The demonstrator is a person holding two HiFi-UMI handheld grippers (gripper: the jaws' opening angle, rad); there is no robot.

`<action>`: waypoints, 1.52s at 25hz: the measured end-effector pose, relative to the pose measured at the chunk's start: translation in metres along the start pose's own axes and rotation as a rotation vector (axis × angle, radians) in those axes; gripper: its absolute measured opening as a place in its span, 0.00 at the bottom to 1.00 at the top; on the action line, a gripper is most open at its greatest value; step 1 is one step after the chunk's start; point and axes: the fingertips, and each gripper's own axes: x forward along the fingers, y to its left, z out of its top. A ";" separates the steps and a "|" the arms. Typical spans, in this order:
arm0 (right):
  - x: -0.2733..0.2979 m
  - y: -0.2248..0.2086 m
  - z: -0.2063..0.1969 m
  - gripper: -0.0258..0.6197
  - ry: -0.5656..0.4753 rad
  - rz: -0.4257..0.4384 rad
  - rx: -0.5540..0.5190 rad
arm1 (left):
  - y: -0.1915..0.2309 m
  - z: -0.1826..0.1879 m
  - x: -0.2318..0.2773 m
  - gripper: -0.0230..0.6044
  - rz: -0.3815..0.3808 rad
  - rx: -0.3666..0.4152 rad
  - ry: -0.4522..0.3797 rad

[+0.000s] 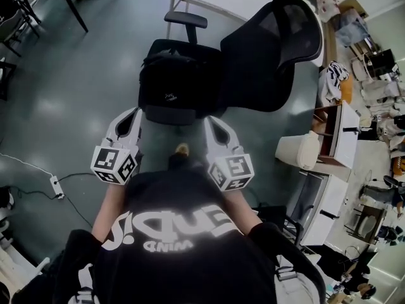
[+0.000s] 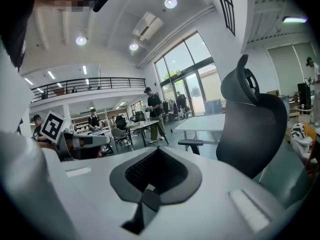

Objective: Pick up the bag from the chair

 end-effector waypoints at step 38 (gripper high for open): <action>0.100 -0.060 0.029 0.04 -0.013 -0.151 0.075 | 0.103 -0.035 0.183 0.97 -0.111 0.090 0.244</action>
